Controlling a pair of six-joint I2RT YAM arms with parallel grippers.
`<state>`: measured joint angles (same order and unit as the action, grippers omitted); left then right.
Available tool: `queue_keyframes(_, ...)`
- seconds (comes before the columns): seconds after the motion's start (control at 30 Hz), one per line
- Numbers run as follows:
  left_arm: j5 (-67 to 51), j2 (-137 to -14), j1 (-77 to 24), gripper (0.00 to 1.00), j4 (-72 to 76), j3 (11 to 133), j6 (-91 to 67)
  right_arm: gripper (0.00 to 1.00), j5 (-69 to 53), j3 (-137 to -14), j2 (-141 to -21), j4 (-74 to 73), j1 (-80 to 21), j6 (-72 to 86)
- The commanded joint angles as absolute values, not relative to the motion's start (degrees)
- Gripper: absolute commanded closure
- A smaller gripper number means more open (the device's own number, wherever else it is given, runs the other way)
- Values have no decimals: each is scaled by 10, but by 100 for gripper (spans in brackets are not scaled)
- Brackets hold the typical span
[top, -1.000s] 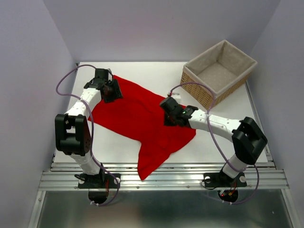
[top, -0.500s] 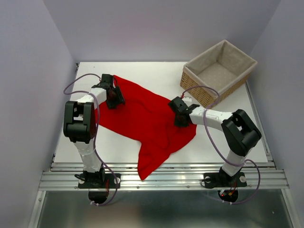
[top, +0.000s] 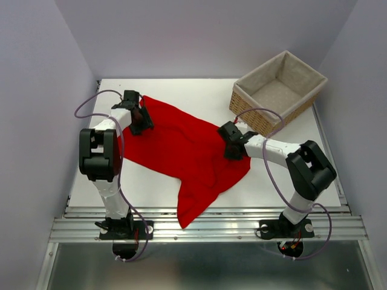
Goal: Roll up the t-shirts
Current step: Fold the T-shirt at the center of the board.
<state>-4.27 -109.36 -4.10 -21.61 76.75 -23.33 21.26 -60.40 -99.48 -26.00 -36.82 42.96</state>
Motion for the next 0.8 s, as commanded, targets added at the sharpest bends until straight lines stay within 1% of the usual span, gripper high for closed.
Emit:
queue_keyframes(0.0,-59,-978,-29,35,-221,763,-204,70,214,-605,-912,-288,-381,424)
queue_keyframes(0.07,-78,-958,-10,35,-219,738,-213,67,209,-610,-880,-288,-388,424)
queue_keyframes(0.1,-80,-941,14,35,-223,712,-217,64,209,-613,-874,-288,-402,425)
queue_keyframes(0.27,-6,-894,56,36,-236,633,-253,55,220,-641,-867,-293,-448,426)
queue_keyframes(0.33,29,-889,78,37,-240,619,-266,47,223,-649,-879,-292,-475,425)
queue_keyframes(0.4,67,-884,83,40,-251,604,-279,42,224,-654,-893,-288,-502,424)
queue_keyframes(0.5,115,-866,85,41,-258,579,-300,32,222,-657,-900,-287,-526,423)
queue_keyframes(0.63,148,-855,98,41,-241,548,-319,27,207,-629,-882,-275,-556,433)
queue_keyframes(0.77,133,-878,108,41,-225,538,-320,27,202,-591,-845,-265,-578,450)
